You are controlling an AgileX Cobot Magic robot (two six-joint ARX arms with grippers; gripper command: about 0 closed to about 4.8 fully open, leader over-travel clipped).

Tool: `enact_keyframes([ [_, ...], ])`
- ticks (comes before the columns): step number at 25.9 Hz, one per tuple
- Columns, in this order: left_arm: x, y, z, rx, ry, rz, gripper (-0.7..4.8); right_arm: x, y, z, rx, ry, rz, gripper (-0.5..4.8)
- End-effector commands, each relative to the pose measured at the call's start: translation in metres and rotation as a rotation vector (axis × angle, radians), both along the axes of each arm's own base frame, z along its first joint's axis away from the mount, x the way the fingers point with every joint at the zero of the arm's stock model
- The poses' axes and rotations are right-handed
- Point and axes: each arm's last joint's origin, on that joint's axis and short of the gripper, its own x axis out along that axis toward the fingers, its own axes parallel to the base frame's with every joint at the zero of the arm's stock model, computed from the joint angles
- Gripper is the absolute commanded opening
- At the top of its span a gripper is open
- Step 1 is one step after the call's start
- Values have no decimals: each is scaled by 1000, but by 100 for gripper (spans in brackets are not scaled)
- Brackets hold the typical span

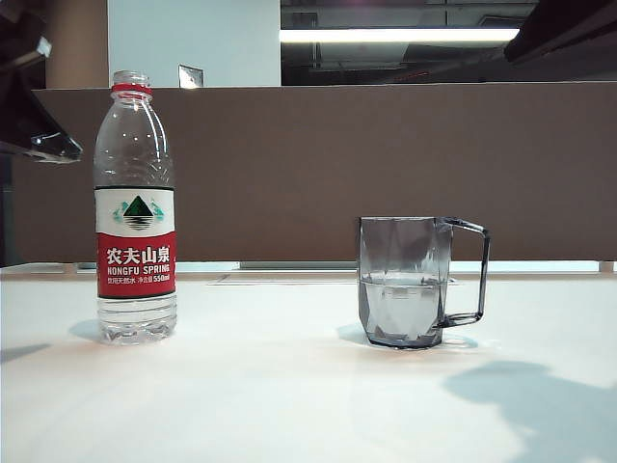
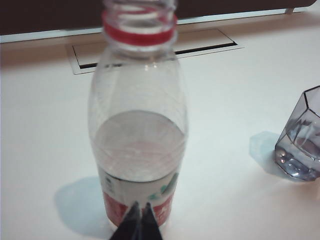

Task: Pick up the mineral water bottle with the left hand on the table and pour water into the mug until it's half full.

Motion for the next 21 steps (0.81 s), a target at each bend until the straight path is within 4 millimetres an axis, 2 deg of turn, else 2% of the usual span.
enact_keyframes([
  [1,-5,2,4,-6,-7,-1,-6,0,0,3,11,-20,1,-8],
  [8,-19,8,13,-84,-18,18,-6,0,0,3,11,-20,1,-8],
  [14,-36,15,20,-121,-127,13,-6,0,0,3,11,-20,1,-8],
  [21,-50,22,13,-143,-289,19,-6,0,0,3,11,-20,1,-8],
])
